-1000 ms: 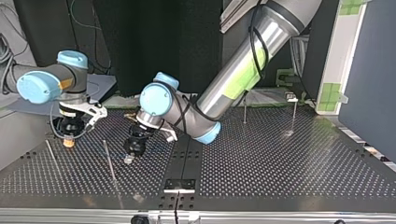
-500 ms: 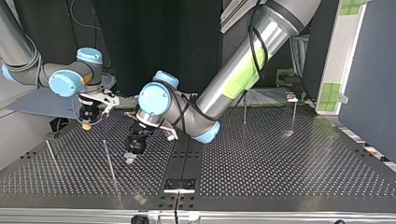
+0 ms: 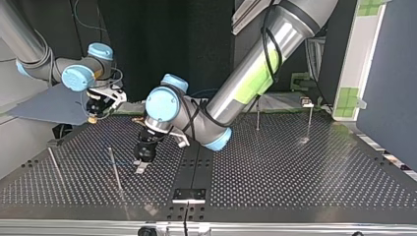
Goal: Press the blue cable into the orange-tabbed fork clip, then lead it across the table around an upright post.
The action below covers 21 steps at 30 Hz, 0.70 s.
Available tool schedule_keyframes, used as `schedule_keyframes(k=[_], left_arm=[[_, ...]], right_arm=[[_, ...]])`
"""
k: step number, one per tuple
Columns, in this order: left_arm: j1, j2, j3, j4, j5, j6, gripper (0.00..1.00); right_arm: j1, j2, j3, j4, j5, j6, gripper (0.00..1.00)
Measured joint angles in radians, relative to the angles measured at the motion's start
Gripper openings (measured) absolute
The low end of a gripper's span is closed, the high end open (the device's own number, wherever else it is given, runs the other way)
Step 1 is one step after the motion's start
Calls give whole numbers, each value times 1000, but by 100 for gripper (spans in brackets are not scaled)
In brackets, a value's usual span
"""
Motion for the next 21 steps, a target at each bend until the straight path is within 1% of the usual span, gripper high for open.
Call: schedule_keyframes(k=[6, 9, 12, 15, 19, 21], left_arm=[[0, 0, 0, -5, 0, -1, 76], [0, 0, 0, -6, 0, -1, 76], [2, 0, 0, -10, 0, -2, 76], [3, 0, 0, -14, 0, -3, 76], [2, 0, 0, -20, -2, -3, 76], [2, 0, 0, -25, -5, -3, 76]], right_arm=[[-20, 44, 48, -48, -5, -28, 0], [-27, 74, 77, -77, -10, -32, 0], [-29, 102, 106, -106, -24, -34, 0], [-28, 128, 132, -132, -31, -32, 0], [-24, 163, 166, -167, -29, -25, 0], [-23, 181, 182, -185, -27, -18, 0]])
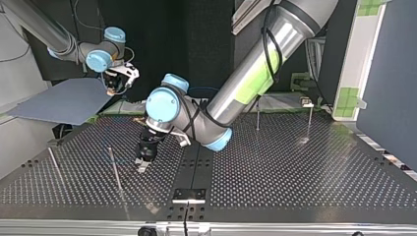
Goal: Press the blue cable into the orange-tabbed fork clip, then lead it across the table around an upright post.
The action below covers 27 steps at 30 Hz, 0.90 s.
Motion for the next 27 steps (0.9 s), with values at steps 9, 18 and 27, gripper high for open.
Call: schedule_keyframes(k=[9, 18, 27], left_arm=[[2, 0, 0, -32, -18, 9, 76], [4, 0, 0, -61, -37, 26, 76], [7, 0, 0, -111, -56, 55, 76]], right_arm=[[-7, 85, 3, -84, 8, 21, 0], [-15, 162, -66, -162, 25, 36, 0], [-26, 247, -150, -247, 35, 46, 0]])
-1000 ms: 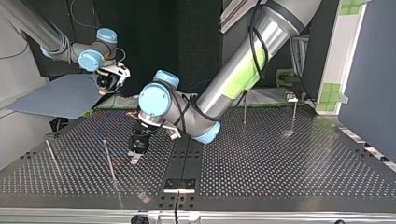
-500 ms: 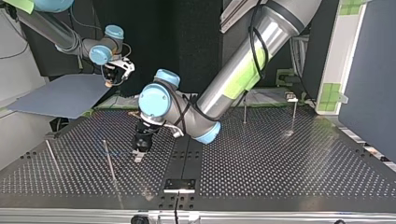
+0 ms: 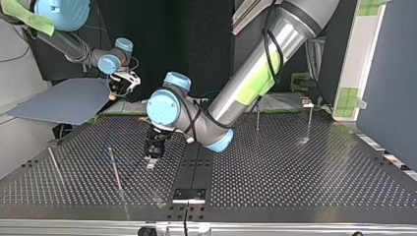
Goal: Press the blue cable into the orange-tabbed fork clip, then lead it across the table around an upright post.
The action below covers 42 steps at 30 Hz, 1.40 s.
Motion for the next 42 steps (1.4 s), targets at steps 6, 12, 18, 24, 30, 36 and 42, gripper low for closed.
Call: schedule_keyframes(k=[6, 12, 18, 24, 30, 36, 42], left_arm=[[-2, 0, 0, -34, -5, 18, 76], [-4, 1, 0, -43, -12, 20, 76], [-2, 2, 0, -44, -15, 7, 76], [-1, 2, 0, -44, -6, -7, 76], [0, 10, 0, -45, 26, -28, 76], [5, 39, 0, -63, 38, -32, 76], [6, 64, 0, -105, 77, -29, 76]], right_arm=[[-11, 56, -48, -56, 0, 7, 0], [-22, 111, -62, -111, 0, 12, 0], [-33, 162, -65, -140, -1, 12, 0], [-39, 212, -67, -142, -2, 10, 0], [-40, 261, -67, -141, -4, 8, 0], [-39, 315, -67, -138, -5, 6, 0], [-38, 365, -67, -131, -5, 5, 0]])
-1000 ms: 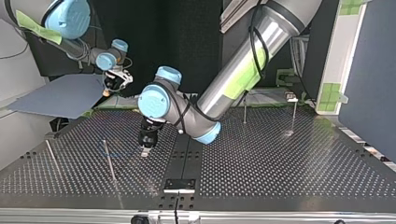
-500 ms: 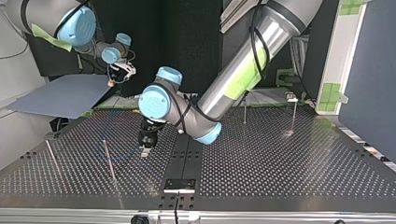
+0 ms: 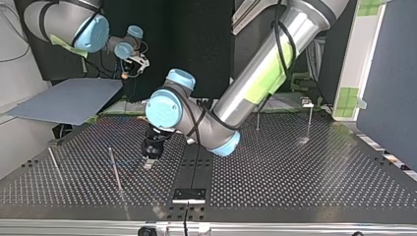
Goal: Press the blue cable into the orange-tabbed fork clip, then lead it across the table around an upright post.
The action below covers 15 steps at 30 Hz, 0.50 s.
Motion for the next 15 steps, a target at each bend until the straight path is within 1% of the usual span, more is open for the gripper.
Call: schedule_keyframes(k=[3, 8, 15], left_arm=[[0, 11, 0, -26, 25, 1, 76], [0, 22, 0, -65, 65, 2, 76], [1, 28, 0, -120, 120, 25, 76]], right_arm=[[2, 13, 0, 3, 0, 0, 0], [5, 18, 0, 8, -1, 0, 0], [7, 18, 0, 13, -1, 0, 0]])
